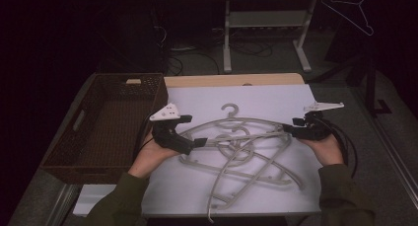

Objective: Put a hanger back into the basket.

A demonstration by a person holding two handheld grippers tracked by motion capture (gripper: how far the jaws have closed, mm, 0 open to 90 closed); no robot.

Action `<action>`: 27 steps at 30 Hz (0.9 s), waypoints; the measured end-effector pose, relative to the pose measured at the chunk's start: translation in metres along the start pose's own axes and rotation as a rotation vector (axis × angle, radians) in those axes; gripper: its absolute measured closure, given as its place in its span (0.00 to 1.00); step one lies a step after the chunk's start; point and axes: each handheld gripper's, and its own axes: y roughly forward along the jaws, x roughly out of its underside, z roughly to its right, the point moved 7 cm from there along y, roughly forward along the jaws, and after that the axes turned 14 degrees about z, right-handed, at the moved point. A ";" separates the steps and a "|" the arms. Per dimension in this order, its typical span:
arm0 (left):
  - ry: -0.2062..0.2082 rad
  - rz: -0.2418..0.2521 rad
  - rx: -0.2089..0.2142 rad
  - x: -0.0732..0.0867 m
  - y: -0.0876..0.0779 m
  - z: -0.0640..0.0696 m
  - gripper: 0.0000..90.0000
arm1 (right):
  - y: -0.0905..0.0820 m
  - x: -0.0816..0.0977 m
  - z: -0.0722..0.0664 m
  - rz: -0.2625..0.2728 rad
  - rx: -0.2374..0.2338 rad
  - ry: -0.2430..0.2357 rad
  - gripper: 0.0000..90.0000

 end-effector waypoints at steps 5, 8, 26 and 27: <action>-0.005 -0.025 -0.019 0.000 0.022 -0.014 0.00 | -0.011 -0.006 -0.009 0.062 -0.017 -0.028 0.24; -0.007 -0.052 -0.029 0.003 0.035 -0.024 0.00 | -0.018 -0.007 -0.016 0.088 -0.038 -0.029 0.19; 0.072 -0.253 -0.060 0.031 0.081 -0.084 0.30 | -0.048 0.003 -0.043 0.170 -0.140 -0.024 0.17; 0.067 -0.268 -0.062 0.033 0.083 -0.087 0.32 | -0.047 0.003 -0.043 0.170 -0.143 -0.026 0.17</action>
